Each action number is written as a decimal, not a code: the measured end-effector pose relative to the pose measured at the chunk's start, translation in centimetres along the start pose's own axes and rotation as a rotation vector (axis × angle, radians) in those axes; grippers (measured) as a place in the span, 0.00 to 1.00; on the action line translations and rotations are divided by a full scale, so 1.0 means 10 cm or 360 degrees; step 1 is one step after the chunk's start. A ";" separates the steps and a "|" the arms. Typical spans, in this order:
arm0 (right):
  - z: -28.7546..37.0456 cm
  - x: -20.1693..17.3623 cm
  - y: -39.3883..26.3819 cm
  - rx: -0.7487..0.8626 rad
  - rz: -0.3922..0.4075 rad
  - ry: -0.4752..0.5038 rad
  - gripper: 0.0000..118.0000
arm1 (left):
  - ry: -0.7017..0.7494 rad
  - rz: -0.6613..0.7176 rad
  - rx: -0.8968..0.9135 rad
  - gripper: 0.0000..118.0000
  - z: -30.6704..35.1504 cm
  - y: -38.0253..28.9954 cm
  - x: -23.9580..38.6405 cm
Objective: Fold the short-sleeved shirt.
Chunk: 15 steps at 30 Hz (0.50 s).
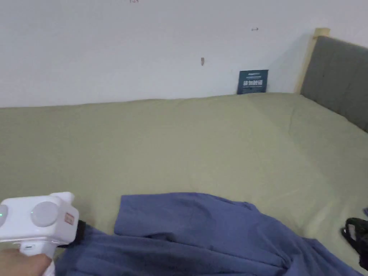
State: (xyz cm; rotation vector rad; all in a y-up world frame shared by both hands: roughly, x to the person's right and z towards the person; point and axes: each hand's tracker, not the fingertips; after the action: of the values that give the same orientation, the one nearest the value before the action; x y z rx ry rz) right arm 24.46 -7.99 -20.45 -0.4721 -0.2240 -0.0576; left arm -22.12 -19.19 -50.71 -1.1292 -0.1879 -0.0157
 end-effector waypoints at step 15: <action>-1.35 0.12 -0.43 -0.1037 -0.0155 0.0202 0.78 | -0.0052 0.0043 -0.0018 0.01 0.05 -0.07 0.01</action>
State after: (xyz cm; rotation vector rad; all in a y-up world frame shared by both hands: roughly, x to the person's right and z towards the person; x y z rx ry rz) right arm 27.85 -18.03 -29.94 -1.1022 -0.0981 -0.2598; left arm -22.18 -19.00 -49.87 -1.1438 -0.2021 0.0255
